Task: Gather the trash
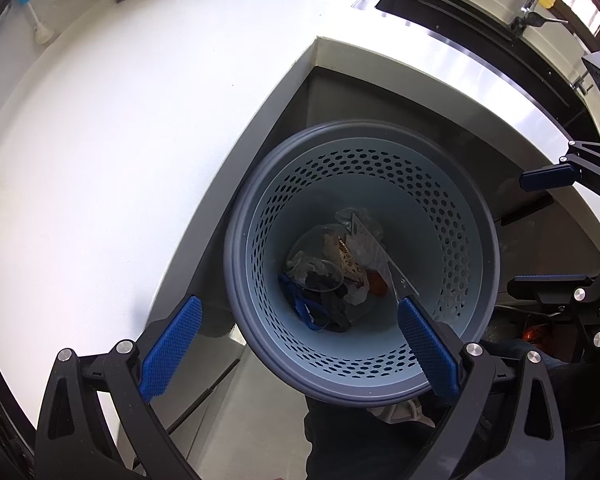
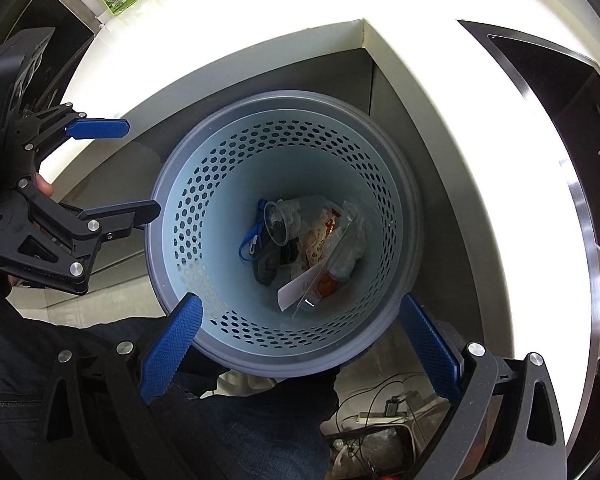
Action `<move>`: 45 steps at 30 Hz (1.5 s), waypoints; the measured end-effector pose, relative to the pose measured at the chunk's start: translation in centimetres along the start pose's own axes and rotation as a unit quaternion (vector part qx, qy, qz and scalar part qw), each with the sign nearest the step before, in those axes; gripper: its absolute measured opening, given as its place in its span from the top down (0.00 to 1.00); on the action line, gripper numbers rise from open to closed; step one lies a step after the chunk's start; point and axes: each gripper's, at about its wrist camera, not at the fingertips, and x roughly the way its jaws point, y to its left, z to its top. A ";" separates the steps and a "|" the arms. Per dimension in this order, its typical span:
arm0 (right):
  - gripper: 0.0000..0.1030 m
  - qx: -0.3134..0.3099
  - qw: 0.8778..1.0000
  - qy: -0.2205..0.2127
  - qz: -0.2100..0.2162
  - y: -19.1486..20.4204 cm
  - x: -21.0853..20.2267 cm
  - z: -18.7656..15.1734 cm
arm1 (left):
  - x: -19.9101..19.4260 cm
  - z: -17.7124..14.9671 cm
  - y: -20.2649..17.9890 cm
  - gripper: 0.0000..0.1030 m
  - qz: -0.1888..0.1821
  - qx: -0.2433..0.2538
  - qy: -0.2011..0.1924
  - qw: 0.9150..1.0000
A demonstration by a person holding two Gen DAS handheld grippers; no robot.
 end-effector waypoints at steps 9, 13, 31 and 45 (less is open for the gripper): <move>0.08 0.002 1.000 0.000 -0.001 0.0 0.0 -0.1 | -0.4 0.3 0.3 0.07 0.002 -0.009 -0.004 1.000; 0.08 0.003 1.000 -0.002 -0.001 -0.1 -0.1 0.0 | -0.8 0.6 0.3 0.07 0.006 -0.007 -0.008 1.000; 0.08 0.001 1.000 -0.004 -0.002 -0.3 -0.1 0.3 | -2.0 1.3 0.2 0.07 0.017 0.006 -0.026 1.000; 0.08 0.003 1.000 -0.005 -0.005 -0.3 -0.2 0.1 | -2.8 1.3 0.3 0.07 0.010 0.008 -0.043 0.999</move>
